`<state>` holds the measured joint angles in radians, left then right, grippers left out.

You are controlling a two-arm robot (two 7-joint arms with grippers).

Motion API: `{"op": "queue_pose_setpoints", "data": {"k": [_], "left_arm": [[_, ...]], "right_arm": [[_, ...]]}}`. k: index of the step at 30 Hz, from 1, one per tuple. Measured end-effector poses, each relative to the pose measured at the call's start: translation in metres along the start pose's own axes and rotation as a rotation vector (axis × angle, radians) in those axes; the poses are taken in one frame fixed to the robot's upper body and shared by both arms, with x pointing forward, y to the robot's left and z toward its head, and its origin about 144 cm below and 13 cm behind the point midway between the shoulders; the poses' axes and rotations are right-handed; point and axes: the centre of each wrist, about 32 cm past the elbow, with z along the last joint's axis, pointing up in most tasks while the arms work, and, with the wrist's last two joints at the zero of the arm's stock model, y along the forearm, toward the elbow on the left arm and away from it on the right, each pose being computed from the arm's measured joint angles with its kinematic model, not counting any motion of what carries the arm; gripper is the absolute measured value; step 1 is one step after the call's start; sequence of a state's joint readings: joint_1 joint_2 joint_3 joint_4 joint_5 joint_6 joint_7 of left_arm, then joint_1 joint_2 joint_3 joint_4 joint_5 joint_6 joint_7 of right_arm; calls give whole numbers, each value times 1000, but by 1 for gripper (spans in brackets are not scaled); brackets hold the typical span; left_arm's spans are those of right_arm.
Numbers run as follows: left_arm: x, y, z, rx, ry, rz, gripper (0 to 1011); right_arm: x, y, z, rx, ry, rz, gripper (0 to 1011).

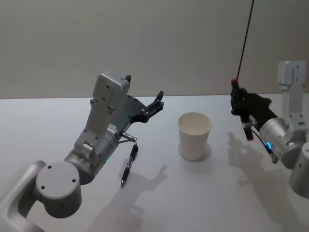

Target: Place the pen into the pen holder.

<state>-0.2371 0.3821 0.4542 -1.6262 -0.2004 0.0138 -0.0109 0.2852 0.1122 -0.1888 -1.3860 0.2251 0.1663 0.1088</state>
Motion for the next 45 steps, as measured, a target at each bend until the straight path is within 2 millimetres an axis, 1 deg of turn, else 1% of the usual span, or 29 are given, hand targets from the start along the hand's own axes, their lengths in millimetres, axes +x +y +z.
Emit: {"op": "queue_pose_setpoints", "data": {"k": [10, 18, 30, 32, 45], "left_arm": [[0, 0, 0, 0, 0, 0, 1003], [0, 0, 0, 0, 0, 0, 1003], [0, 0, 0, 0, 0, 0, 1003], [0, 0, 0, 0, 0, 0, 1003], [0, 0, 0, 0, 0, 0, 1003]], "right_arm": [[-9, 3, 0, 142, -22, 104, 185], [-23, 16, -4, 233, -59, 190, 185], [-37, 36, -10, 262, -102, 222, 185], [-40, 42, -12, 262, -110, 224, 185], [-48, 63, -20, 257, -136, 235, 185]]}}
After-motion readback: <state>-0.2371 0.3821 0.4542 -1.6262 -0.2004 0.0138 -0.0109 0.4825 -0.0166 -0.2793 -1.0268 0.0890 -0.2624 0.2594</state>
